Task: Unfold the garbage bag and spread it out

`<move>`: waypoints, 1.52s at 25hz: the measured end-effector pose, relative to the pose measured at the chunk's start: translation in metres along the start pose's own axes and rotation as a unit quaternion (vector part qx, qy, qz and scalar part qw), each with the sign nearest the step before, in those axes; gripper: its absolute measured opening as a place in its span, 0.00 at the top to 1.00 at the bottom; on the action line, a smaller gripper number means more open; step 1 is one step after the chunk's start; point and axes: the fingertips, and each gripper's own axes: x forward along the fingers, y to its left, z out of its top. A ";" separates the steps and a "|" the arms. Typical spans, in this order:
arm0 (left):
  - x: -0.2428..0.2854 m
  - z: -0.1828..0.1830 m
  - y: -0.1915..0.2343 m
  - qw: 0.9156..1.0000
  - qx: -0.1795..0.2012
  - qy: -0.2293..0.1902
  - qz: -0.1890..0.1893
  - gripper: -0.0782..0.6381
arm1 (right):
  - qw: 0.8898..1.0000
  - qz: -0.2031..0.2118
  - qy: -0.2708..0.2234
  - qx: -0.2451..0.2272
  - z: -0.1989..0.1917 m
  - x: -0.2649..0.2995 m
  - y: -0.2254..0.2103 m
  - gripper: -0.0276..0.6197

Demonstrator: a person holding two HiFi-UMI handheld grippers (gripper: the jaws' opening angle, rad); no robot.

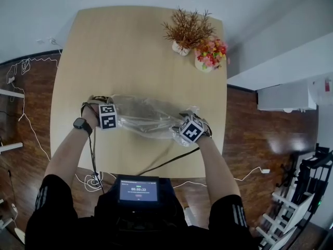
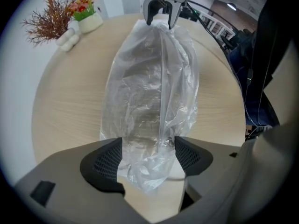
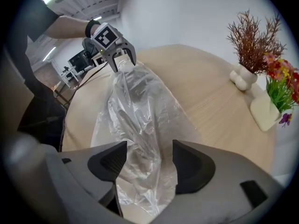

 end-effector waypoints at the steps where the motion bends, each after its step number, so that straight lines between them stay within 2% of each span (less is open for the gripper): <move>1: 0.000 -0.001 0.002 1.000 0.002 0.002 -0.001 0.39 | 1.000 0.003 0.004 0.002 -0.004 0.003 -0.001 0.44; 4: 0.000 -0.005 0.006 1.000 0.004 0.009 -0.003 0.39 | 1.000 0.005 0.005 0.001 -0.003 -0.001 -0.006 0.40; 7: -0.001 -0.010 0.013 1.000 0.004 0.016 -0.003 0.39 | 1.000 0.013 0.003 0.004 -0.005 0.003 -0.012 0.40; 13: -0.003 -0.013 0.031 1.000 -0.001 0.022 0.002 0.38 | 0.999 0.015 0.021 -0.043 0.002 0.001 -0.033 0.35; 22: -0.006 -0.013 0.060 0.999 -0.019 0.025 0.004 0.37 | 0.998 0.023 0.030 -0.057 0.017 0.008 -0.071 0.34; 24: -0.006 -0.016 0.067 0.999 -0.027 0.026 0.006 0.37 | 0.997 0.023 0.031 -0.063 0.021 0.009 -0.076 0.31; 33: -0.006 -0.019 0.073 0.999 -0.044 0.020 -0.002 0.35 | 0.998 0.018 0.017 -0.065 0.029 0.011 -0.083 0.31; 38: -0.008 -0.020 0.077 0.999 -0.043 0.008 0.021 0.35 | 0.997 -0.004 -0.009 -0.071 0.046 -0.004 -0.083 0.31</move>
